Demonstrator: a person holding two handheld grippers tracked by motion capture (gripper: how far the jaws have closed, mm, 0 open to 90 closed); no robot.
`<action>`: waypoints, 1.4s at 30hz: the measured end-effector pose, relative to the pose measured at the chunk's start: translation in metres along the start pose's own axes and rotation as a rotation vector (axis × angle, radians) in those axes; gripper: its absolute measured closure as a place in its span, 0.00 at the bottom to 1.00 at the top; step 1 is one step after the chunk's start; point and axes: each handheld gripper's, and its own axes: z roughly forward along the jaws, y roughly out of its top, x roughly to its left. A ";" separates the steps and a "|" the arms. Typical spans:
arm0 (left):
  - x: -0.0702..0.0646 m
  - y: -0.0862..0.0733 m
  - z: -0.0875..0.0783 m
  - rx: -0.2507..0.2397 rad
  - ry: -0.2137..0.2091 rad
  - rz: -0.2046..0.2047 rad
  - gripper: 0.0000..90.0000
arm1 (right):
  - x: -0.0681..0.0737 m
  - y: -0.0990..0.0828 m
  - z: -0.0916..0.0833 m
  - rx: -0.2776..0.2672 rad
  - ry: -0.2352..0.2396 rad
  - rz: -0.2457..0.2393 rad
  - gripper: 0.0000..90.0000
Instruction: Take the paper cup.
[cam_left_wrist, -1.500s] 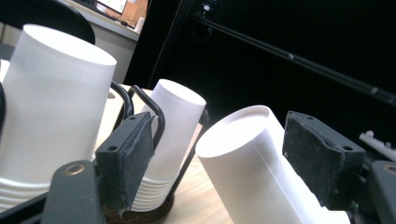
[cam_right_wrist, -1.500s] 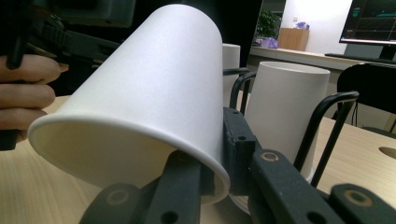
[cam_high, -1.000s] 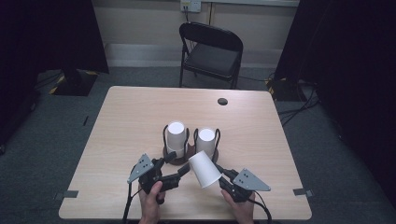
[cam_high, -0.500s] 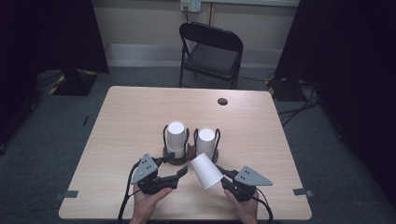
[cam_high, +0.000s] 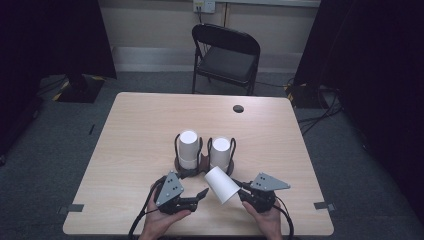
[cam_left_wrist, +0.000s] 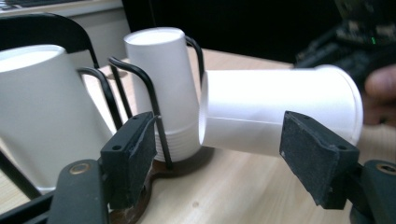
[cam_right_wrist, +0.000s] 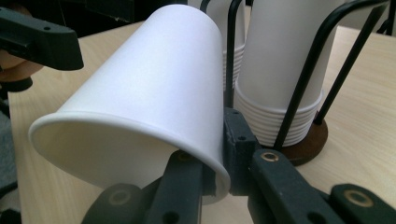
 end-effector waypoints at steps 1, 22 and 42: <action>-0.002 0.000 0.002 0.007 -0.009 0.014 0.30 | -0.001 0.001 0.000 0.015 0.007 0.000 0.95; -0.024 0.000 0.019 0.114 -0.057 0.153 0.21 | -0.014 0.028 0.010 0.304 0.145 -0.013 0.95; -0.042 0.000 0.029 0.201 -0.039 0.345 0.16 | -0.019 0.049 0.025 0.495 0.251 -0.077 0.95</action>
